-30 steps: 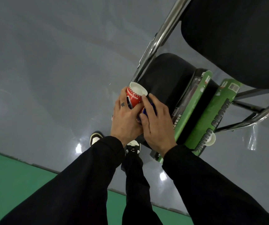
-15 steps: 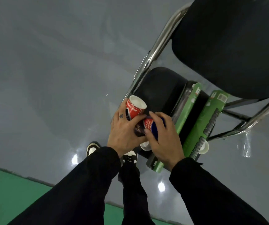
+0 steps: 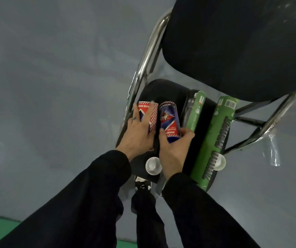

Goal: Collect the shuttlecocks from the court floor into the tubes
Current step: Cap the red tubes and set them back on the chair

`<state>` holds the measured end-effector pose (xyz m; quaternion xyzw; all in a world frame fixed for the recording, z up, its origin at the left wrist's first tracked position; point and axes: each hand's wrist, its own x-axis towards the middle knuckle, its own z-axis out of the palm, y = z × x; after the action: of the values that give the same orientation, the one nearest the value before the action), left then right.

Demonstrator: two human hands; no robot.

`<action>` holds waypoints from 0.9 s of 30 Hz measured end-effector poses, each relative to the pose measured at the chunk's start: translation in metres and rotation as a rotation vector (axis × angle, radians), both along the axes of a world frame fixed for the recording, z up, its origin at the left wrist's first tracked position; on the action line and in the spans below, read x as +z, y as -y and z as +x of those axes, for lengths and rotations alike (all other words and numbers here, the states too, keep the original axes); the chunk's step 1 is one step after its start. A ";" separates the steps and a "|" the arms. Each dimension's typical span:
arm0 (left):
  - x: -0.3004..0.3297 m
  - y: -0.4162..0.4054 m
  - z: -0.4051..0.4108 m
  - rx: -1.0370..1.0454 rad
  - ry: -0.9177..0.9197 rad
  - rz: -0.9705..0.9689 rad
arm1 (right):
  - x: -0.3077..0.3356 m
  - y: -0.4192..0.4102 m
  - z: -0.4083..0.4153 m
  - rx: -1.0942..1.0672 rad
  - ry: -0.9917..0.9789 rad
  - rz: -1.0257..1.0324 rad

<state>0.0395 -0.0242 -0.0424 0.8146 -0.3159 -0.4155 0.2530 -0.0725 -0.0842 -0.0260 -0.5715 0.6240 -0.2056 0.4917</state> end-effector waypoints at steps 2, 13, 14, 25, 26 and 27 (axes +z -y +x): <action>-0.004 0.010 0.002 0.104 -0.044 -0.052 | -0.008 -0.007 -0.003 0.017 -0.020 0.006; -0.019 0.022 -0.004 0.107 0.058 -0.109 | -0.030 0.004 -0.029 0.532 -0.434 -0.392; -0.020 0.021 -0.008 0.091 0.053 -0.099 | -0.026 0.003 -0.033 0.526 -0.404 -0.384; -0.002 -0.006 -0.039 0.026 -0.017 0.057 | -0.020 -0.003 -0.096 0.427 -0.473 -0.072; 0.000 -0.008 -0.041 0.015 -0.025 0.072 | -0.022 -0.004 -0.096 0.442 -0.492 -0.075; 0.001 -0.010 -0.043 0.007 -0.037 0.082 | -0.024 -0.004 -0.095 0.455 -0.532 -0.077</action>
<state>-0.0036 -0.0138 -0.0413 0.8176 -0.2912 -0.4422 0.2264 -0.1679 -0.0800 -0.0496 -0.7476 0.5786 0.0421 0.3234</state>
